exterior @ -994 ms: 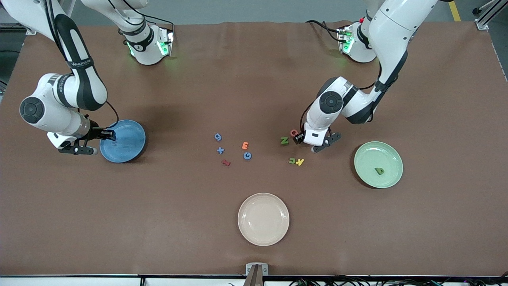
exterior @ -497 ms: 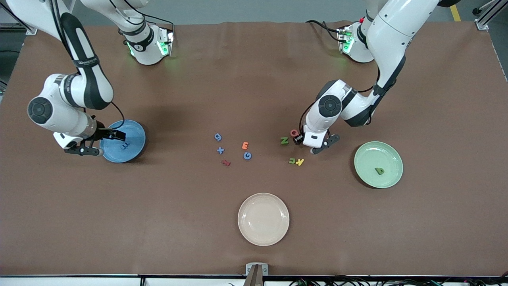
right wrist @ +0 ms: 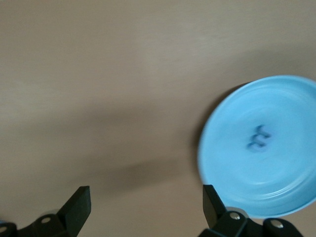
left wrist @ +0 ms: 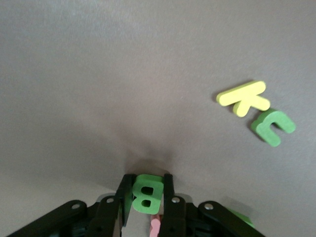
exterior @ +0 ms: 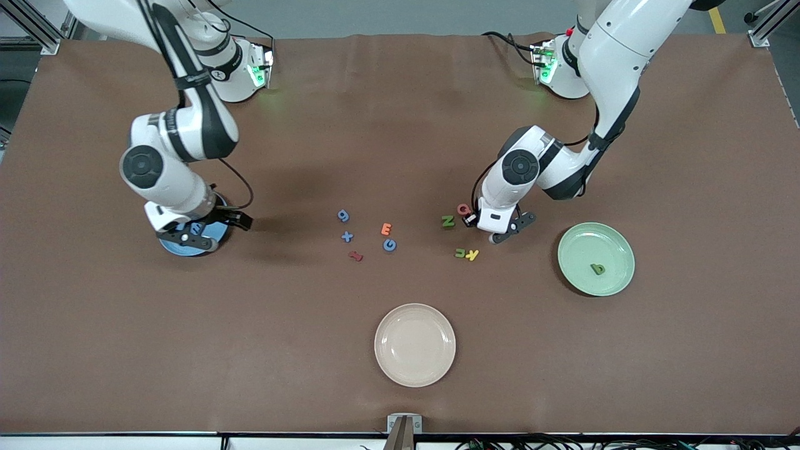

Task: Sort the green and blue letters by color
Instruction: 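Place the green B on the green plate while the right gripper reaches blue x, then place the blue x on the blue plate while the left gripper reaches green N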

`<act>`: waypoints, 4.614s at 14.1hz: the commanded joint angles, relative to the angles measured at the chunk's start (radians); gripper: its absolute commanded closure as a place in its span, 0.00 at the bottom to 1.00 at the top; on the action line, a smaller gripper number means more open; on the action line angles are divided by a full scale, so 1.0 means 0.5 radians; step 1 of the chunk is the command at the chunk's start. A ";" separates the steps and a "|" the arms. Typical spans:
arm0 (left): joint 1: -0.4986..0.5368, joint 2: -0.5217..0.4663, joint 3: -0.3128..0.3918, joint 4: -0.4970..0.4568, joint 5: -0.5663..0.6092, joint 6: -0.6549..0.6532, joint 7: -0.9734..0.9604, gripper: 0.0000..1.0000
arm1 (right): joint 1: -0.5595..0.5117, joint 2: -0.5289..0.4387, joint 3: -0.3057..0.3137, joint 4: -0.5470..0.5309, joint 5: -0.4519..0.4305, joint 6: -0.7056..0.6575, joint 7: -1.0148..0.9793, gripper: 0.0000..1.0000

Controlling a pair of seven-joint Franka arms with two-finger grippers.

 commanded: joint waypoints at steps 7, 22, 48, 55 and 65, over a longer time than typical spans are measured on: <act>0.283 -0.264 -0.004 0.223 0.074 -0.467 0.412 0.99 | 0.444 0.447 -0.023 0.475 0.179 -0.018 0.854 0.25; 1.047 -0.151 0.011 0.230 0.111 -0.416 1.620 0.99 | 0.754 0.920 -0.026 0.899 0.170 0.074 1.385 0.44; 0.886 -0.203 -0.741 0.211 0.396 -0.496 0.368 0.03 | 0.763 0.889 -0.035 0.822 0.155 0.003 1.401 0.99; 0.526 -0.004 -0.728 0.248 0.586 -0.401 -0.439 0.10 | 0.481 0.570 -0.050 0.844 0.088 -0.643 0.874 1.00; 0.339 0.358 -0.722 0.356 1.292 -0.395 -0.797 0.31 | -0.101 -0.040 -0.050 0.080 -0.168 -0.497 -0.093 0.99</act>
